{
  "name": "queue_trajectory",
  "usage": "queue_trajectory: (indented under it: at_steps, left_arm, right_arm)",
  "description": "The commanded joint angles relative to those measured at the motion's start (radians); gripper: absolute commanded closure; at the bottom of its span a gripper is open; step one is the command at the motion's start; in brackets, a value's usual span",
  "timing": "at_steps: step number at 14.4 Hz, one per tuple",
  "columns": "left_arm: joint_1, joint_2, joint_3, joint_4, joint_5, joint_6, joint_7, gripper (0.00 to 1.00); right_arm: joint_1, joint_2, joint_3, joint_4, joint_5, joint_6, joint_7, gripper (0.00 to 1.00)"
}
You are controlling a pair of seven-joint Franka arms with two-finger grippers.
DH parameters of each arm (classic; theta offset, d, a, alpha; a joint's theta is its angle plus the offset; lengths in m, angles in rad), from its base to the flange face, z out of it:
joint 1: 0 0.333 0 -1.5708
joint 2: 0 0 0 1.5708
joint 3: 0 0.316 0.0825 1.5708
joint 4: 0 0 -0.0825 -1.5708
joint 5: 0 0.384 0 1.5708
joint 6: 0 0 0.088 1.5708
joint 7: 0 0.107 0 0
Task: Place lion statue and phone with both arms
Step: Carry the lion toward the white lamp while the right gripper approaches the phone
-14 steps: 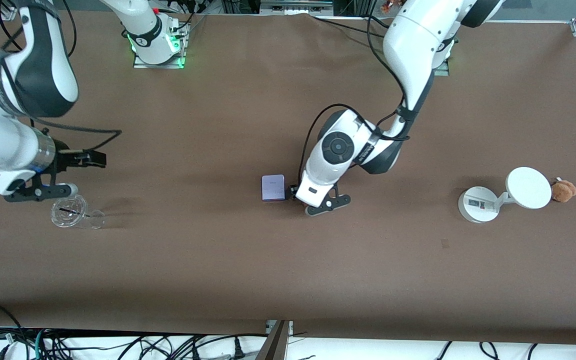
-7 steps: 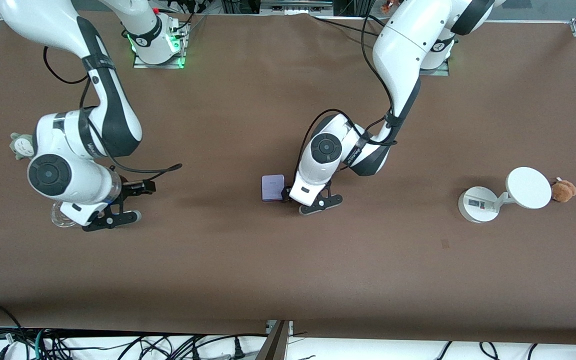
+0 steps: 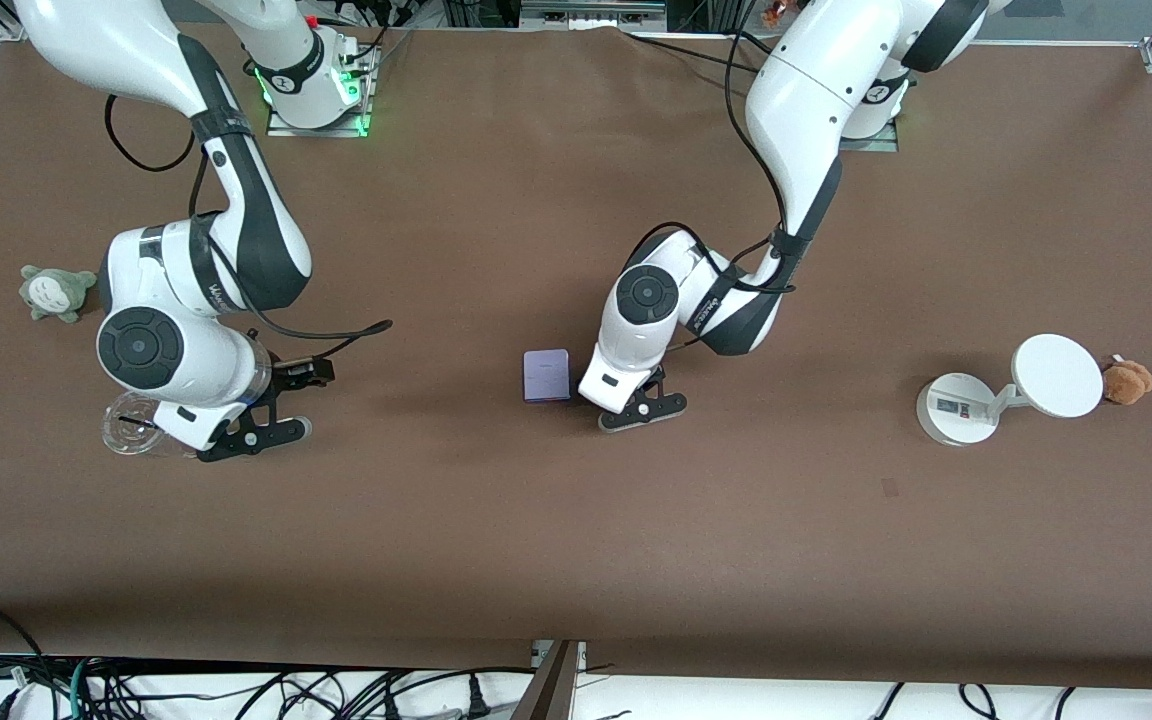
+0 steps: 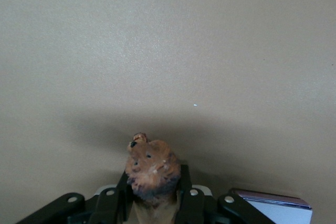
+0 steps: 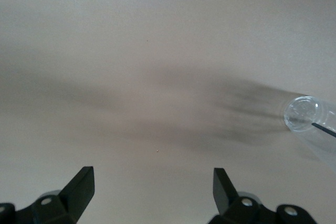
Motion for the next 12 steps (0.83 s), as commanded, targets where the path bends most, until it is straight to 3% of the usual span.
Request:
queue_trajectory:
  at_steps: [1,3,6,9,12]
  left_arm:
    - [0.015,-0.001,0.004,0.017,0.025,-0.062,-0.002,1.0]
    - [0.052,-0.03,0.004,0.008,0.028,-0.087,0.013,1.0]
    - [0.149,-0.105,0.004,-0.046,0.028,-0.161,0.195,1.0]
    - [0.273,-0.229,0.001,-0.208,0.028,-0.147,0.419,1.0]
    - [0.411,-0.28,0.0,-0.348,0.028,-0.039,0.634,1.0]
  right_arm:
    - [-0.008,0.021,0.0,0.017,0.005,0.012,-0.005,0.0]
    - [-0.004,0.027,0.0,0.017,0.01,0.015,0.0,0.0]
    - [0.043,0.03,0.003,0.02,0.008,0.079,0.003,0.0]
    - [0.083,0.045,0.003,0.02,0.01,0.093,0.161,0.0]
    - [0.168,0.063,0.003,0.02,0.012,0.141,0.279,0.0]
